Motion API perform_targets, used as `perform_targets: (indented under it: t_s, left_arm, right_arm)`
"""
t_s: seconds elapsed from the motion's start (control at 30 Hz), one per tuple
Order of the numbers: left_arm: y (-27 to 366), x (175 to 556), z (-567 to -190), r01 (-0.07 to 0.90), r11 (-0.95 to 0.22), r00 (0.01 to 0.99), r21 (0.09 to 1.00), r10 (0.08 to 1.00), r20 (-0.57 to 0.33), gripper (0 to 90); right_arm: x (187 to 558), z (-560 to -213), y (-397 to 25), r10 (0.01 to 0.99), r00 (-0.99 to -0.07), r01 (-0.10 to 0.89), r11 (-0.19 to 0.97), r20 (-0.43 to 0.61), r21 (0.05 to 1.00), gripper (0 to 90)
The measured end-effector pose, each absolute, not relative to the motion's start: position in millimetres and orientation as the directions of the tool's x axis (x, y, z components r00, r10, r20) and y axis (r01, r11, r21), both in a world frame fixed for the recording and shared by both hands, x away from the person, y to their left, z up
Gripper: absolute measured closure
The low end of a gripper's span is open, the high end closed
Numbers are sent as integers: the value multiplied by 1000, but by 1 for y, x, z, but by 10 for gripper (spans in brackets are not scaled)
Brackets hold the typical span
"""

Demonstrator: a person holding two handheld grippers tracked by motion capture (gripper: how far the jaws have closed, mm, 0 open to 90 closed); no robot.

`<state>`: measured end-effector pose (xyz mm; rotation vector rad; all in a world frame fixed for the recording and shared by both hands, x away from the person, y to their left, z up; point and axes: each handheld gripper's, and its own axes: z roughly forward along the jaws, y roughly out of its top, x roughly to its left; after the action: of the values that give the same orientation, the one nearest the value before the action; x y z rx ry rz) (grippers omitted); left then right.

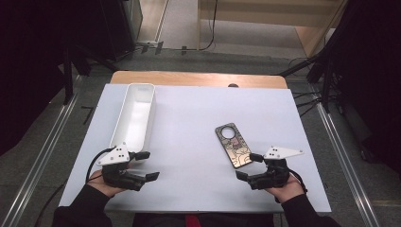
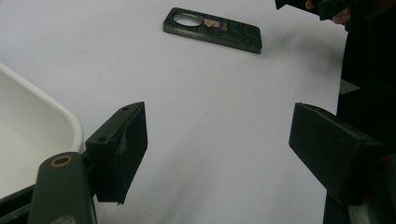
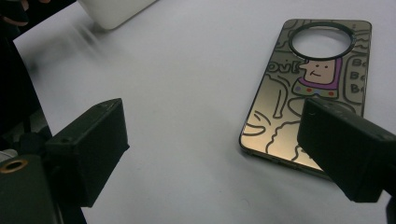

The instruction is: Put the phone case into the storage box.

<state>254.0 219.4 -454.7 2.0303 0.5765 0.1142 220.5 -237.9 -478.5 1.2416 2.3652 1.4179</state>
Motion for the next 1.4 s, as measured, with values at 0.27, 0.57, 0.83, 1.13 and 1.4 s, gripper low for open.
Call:
perform_targets:
  t_s: [0.27, 0.57, 0.83, 1.13, 1.4]
  left_arm:
    - [219, 254, -455, 350, -404, 884, 845, 441, -156, 193]
    - [219, 254, -454, 348, -404, 885, 846, 440, -154, 193]
    - [219, 254, -454, 348, -405, 885, 845, 439, -154, 194]
    - [219, 254, -454, 349, -406, 885, 845, 439, -154, 193]
    - [219, 254, -454, 350, -402, 884, 846, 440, -157, 194]
  right_arm:
    - [221, -479, -238, 694, -657, 585, 225, 293, 779, 77]
    - [220, -479, -239, 694, -656, 588, 223, 297, 778, 76]
    - [220, -479, -238, 694, -657, 589, 226, 296, 776, 77]
    - [220, -479, -238, 693, -654, 593, 223, 301, 774, 77]
    - [220, -479, -238, 694, -654, 593, 224, 301, 773, 77]
